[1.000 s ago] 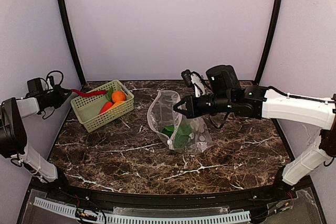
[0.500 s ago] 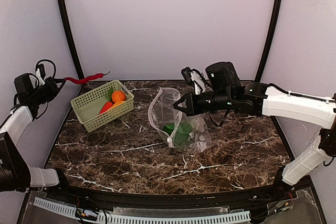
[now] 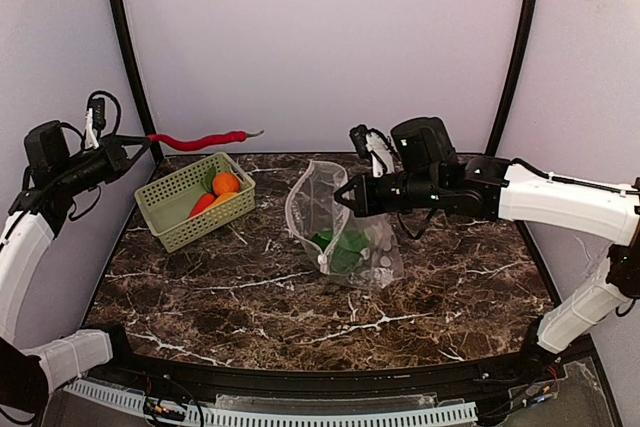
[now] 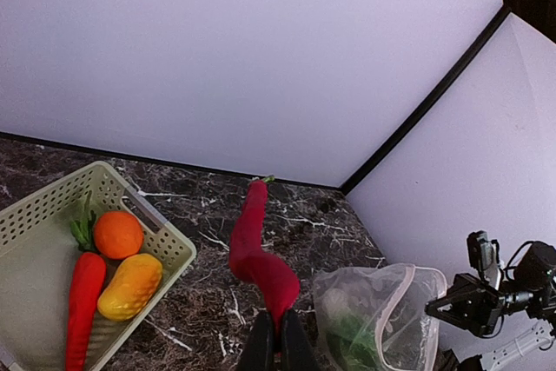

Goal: Place the food in the zip-top bag and seal the zipper
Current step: Place the fake vegetable in the zipper food storage bag.

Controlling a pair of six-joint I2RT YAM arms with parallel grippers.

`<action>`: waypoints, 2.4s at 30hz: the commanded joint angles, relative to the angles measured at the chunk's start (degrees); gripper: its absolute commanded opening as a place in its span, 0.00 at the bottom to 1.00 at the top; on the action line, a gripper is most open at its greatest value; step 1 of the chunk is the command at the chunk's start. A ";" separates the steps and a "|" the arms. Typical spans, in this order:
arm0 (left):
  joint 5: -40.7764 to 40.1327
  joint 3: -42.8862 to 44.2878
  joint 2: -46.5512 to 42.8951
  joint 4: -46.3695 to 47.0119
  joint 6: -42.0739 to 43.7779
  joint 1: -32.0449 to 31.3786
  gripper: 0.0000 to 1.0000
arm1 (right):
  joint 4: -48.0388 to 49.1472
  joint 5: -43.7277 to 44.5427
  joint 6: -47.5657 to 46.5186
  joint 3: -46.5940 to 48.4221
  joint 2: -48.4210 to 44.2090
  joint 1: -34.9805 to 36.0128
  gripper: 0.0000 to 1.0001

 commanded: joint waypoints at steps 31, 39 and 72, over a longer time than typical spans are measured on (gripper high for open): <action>5.40 21.60 4.83 -22.86 7.84 -26.78 0.01 | 0.86 2.94 0.77 -0.26 -1.18 -2.11 0.00; -1.42 28.94 5.51 -35.19 17.76 -26.83 0.01 | 0.82 2.94 0.69 -1.52 -2.59 -2.91 0.00; -8.90 24.16 16.92 -24.76 13.95 -45.46 0.01 | 4.06 -3.49 1.13 0.14 -0.16 -3.04 0.00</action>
